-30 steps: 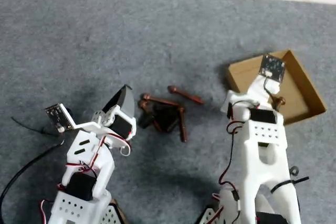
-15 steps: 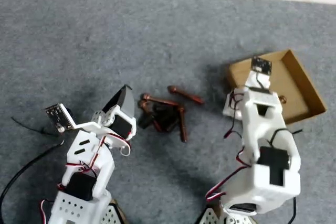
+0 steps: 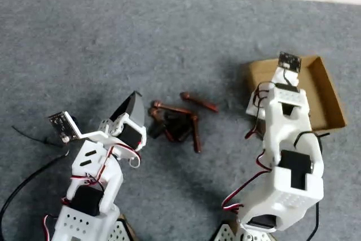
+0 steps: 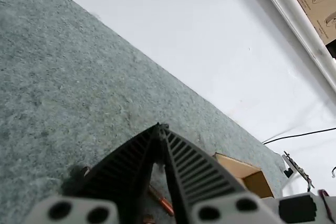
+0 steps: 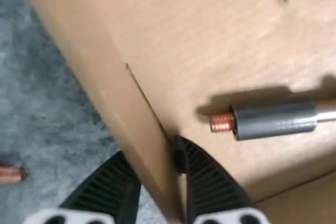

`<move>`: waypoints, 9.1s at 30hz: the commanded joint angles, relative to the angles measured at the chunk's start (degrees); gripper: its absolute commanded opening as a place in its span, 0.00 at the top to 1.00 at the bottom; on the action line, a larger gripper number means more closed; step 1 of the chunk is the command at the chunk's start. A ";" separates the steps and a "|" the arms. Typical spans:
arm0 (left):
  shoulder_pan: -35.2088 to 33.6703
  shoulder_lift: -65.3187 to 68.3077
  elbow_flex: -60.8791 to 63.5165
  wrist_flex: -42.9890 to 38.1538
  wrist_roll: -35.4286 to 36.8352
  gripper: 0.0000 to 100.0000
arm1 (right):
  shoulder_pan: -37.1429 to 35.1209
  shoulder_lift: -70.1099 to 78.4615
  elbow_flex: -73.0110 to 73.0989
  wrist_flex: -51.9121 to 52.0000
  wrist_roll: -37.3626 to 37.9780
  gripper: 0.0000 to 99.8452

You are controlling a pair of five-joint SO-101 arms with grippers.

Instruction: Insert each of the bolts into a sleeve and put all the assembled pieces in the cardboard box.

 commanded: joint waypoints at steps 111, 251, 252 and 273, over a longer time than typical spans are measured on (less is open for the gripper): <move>0.75 0.04 1.27 0.18 -0.53 0.99 | -8.66 34.15 -45.41 17.01 37.19 0.81; -7.69 -0.04 1.19 -0.09 2.37 0.99 | -28.26 -23.87 29.67 -16.48 5.63 0.81; -7.60 -0.04 1.19 -0.09 2.37 0.99 | -28.00 -23.87 29.67 -16.48 5.71 0.81; -7.60 -0.04 1.19 -0.09 2.37 0.99 | -35.91 -50.77 33.89 -10.15 6.24 0.81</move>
